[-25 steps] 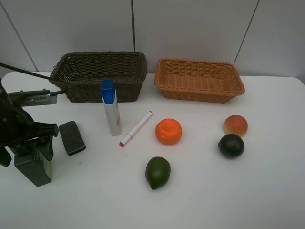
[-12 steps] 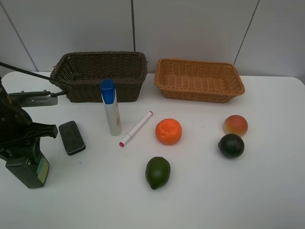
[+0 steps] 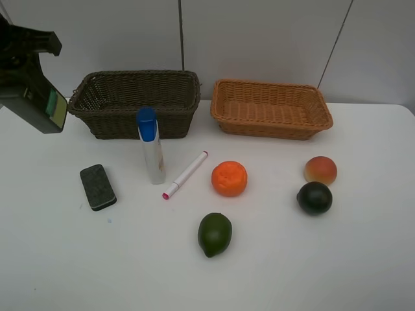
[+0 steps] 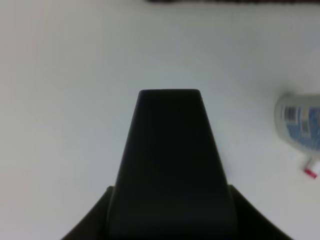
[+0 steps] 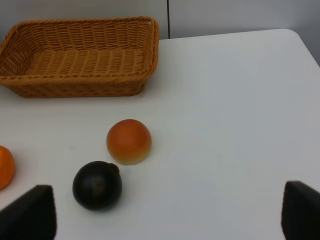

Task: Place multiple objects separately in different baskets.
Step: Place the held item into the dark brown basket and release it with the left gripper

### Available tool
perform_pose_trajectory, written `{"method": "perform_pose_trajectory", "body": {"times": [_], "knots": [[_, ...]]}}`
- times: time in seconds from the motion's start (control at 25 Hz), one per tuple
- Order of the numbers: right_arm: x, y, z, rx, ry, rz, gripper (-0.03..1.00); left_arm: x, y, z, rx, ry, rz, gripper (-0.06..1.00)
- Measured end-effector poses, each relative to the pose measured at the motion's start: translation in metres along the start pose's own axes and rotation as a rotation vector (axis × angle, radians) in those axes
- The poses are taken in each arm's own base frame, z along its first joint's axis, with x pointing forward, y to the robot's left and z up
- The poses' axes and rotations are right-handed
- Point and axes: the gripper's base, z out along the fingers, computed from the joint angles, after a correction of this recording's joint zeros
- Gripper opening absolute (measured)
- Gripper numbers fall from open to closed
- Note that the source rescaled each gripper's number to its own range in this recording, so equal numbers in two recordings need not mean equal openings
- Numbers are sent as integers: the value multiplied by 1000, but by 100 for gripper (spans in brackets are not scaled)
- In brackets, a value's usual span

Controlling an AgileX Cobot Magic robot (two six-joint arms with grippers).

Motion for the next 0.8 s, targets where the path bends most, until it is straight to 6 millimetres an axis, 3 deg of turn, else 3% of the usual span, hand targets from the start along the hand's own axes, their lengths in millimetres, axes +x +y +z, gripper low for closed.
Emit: {"method": "perform_pose_trajectory", "body": {"times": [0.08, 0.28, 0.44, 0.64, 0.8], "knots": [[0, 0, 0, 0, 0, 0, 100, -23, -5, 5, -3, -23, 15, 35], [0, 0, 0, 0, 0, 0, 100, -77, -11, 56, -25, -7, 30, 35], [0, 0, 0, 0, 0, 0, 100, -111, -2, 90, -40, -5, -4, 35], [0, 0, 0, 0, 0, 0, 100, -134, 13, 121, -54, -19, -38, 35], [0, 0, 0, 0, 0, 0, 100, -137, 14, 146, -56, 4, -40, 35]]}}
